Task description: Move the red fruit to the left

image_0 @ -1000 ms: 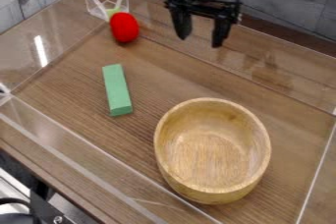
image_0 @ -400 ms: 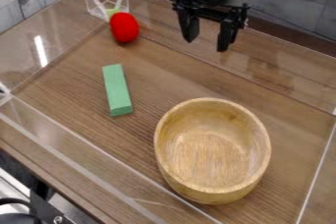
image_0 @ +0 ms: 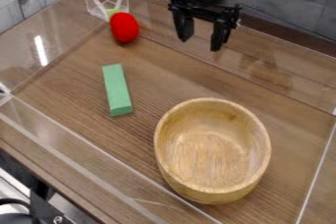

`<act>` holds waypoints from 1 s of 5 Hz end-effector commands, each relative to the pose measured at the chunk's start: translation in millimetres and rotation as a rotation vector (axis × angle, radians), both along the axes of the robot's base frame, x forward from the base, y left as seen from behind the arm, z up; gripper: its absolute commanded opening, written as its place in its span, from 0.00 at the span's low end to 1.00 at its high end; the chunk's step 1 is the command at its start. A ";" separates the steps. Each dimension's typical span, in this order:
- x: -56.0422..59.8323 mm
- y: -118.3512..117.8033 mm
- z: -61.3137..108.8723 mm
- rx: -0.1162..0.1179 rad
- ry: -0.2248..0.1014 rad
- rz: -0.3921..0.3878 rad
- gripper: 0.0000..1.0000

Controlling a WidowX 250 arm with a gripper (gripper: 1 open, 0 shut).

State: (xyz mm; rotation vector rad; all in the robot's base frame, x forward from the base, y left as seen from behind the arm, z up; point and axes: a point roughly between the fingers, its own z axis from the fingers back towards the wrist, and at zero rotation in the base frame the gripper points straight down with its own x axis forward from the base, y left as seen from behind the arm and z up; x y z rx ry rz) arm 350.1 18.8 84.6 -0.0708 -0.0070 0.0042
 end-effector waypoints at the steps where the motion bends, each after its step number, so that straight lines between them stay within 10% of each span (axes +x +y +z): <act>1: 14.6 7.9 18.6 0.011 -0.077 0.011 1.00; 2: 22.4 7.9 14.1 0.013 -0.077 0.002 0.00; 3: 28.4 7.0 10.5 0.016 -0.074 -0.018 1.00; 5: 8.2 24.8 24.1 0.018 -0.073 0.031 1.00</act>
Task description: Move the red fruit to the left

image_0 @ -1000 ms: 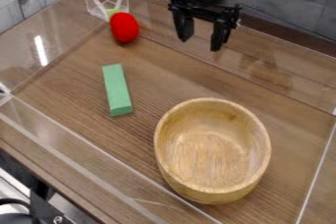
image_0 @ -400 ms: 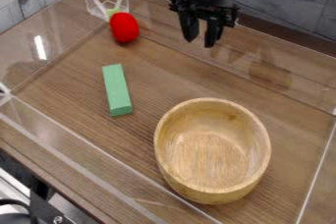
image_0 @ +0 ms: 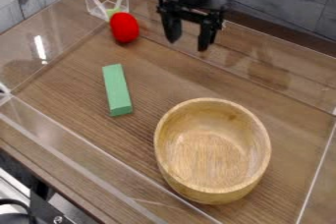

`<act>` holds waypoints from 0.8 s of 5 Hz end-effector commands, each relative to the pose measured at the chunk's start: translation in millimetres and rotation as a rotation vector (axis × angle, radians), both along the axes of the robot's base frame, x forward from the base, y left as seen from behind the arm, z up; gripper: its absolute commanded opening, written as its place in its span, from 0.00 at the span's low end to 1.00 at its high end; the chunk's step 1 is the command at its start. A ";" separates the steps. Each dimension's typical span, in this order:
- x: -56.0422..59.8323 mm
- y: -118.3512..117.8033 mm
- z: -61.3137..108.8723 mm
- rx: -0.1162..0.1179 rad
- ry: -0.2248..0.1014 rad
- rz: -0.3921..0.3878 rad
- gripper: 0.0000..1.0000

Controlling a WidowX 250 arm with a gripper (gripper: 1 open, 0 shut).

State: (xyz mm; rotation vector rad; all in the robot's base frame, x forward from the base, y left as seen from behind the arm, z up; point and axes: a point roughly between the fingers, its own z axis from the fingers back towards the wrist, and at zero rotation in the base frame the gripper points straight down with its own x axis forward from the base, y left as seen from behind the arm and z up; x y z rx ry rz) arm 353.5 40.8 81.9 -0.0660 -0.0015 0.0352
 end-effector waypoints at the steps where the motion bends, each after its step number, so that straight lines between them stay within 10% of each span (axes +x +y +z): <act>1: 7.2 -9.8 23.7 0.014 -0.086 0.033 1.00; 4: 18.1 -35.5 30.1 0.015 -0.094 0.044 1.00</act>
